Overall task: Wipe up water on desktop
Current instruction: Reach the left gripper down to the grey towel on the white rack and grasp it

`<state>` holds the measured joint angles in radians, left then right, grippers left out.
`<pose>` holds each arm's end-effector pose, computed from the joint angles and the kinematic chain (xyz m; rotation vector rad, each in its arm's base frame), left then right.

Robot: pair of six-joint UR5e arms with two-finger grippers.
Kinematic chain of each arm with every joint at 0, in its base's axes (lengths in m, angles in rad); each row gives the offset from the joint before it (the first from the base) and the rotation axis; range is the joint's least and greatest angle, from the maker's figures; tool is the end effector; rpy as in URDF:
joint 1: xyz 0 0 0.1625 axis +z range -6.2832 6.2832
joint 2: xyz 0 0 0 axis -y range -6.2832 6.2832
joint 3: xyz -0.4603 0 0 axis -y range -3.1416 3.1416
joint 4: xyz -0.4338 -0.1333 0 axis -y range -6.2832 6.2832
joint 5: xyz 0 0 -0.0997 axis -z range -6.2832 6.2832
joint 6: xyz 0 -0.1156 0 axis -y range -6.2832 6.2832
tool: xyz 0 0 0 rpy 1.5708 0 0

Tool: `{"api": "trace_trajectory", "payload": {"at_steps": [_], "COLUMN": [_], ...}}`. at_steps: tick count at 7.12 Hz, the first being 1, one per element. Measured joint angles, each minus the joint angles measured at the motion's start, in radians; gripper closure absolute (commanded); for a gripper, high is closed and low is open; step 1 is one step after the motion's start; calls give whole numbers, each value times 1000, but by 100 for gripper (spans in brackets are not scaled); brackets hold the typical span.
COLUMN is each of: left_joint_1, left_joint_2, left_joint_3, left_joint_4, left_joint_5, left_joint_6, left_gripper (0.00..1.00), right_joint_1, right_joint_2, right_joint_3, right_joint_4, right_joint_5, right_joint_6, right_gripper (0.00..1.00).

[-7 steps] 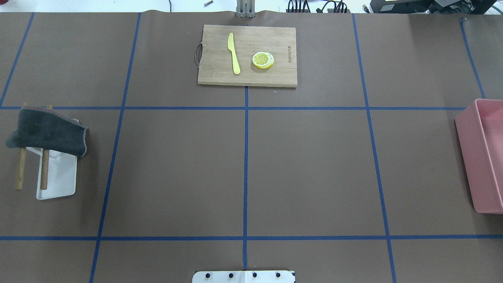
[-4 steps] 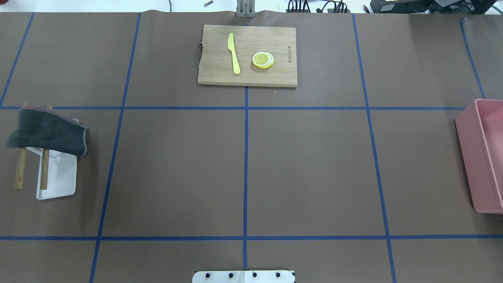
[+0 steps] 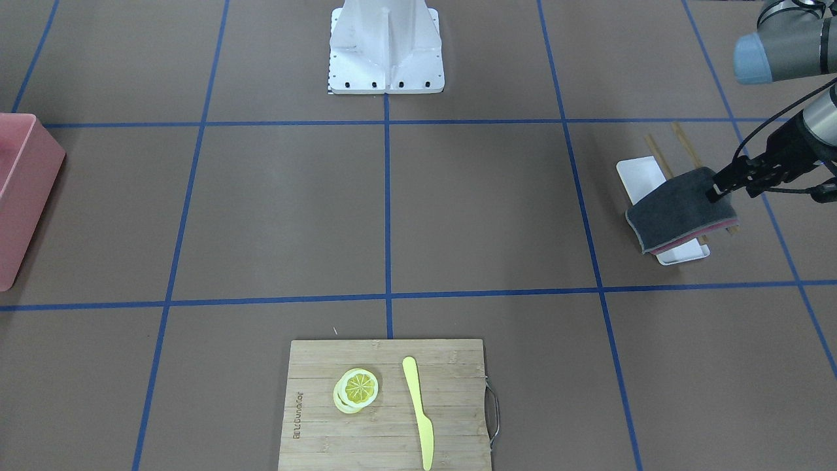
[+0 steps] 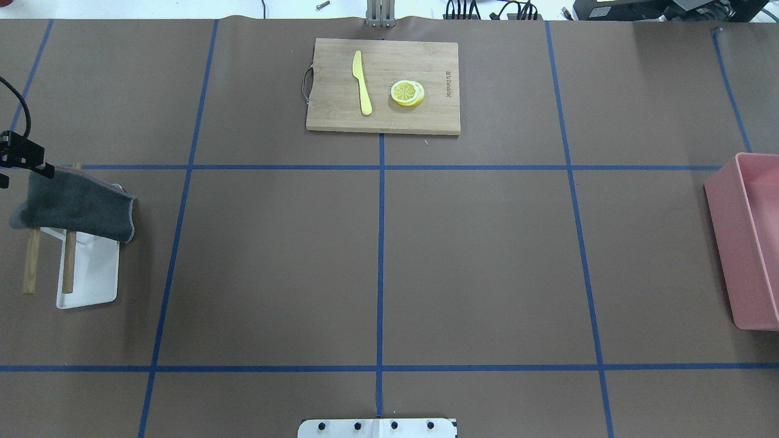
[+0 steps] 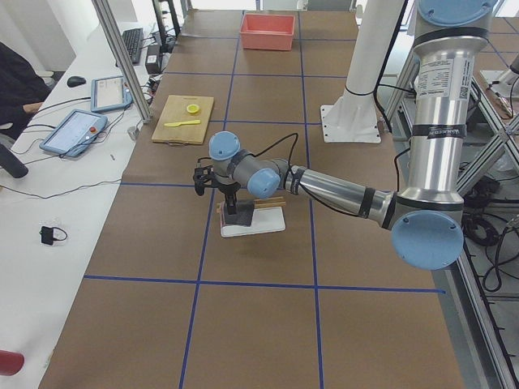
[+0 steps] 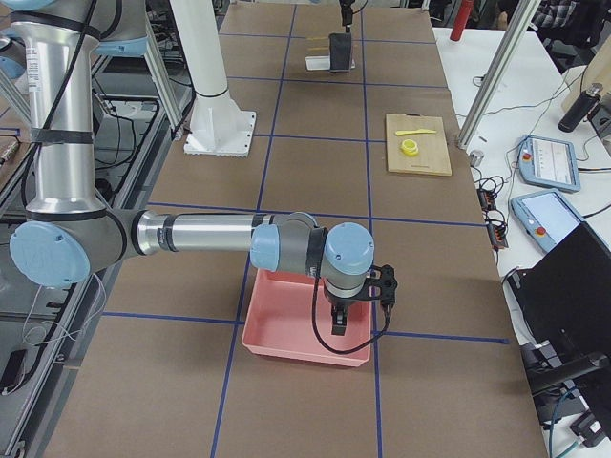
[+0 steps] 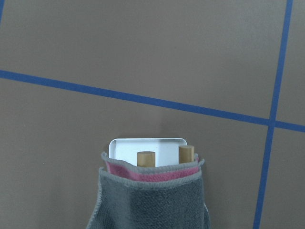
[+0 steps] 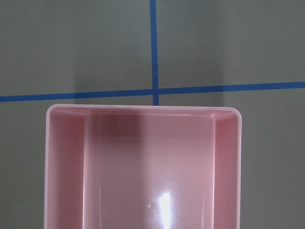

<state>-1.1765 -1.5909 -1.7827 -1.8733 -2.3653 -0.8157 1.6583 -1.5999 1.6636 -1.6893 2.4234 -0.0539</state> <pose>0.1676 -0.5352 0.5419 -0.0248 0.9247 -0.1787 0.0911 -0.5089 0.6764 0.0089 -0.8540 0.0549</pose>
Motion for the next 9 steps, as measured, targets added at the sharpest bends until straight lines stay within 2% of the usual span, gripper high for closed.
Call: {"api": "trace_trajectory", "payload": {"at_steps": [5,7,9], "left_joint_1": [9,10,10], "left_joint_2": [8,11,14], "left_joint_3": [11,23,30], "left_joint_4": [0,-1,-3], "left_joint_5": [2,3,3], "left_joint_6": [3,5,6], "left_gripper": [47,65,90], "right_joint_1": [0,0,0], "right_joint_2": [-2,-2,-2], "right_joint_3": [-2,-2,-1], "right_joint_4": [-4,-3,-3], "right_joint_5": [12,16,17], "right_joint_6": [0,0,0], "right_gripper": [0,0,0]}}
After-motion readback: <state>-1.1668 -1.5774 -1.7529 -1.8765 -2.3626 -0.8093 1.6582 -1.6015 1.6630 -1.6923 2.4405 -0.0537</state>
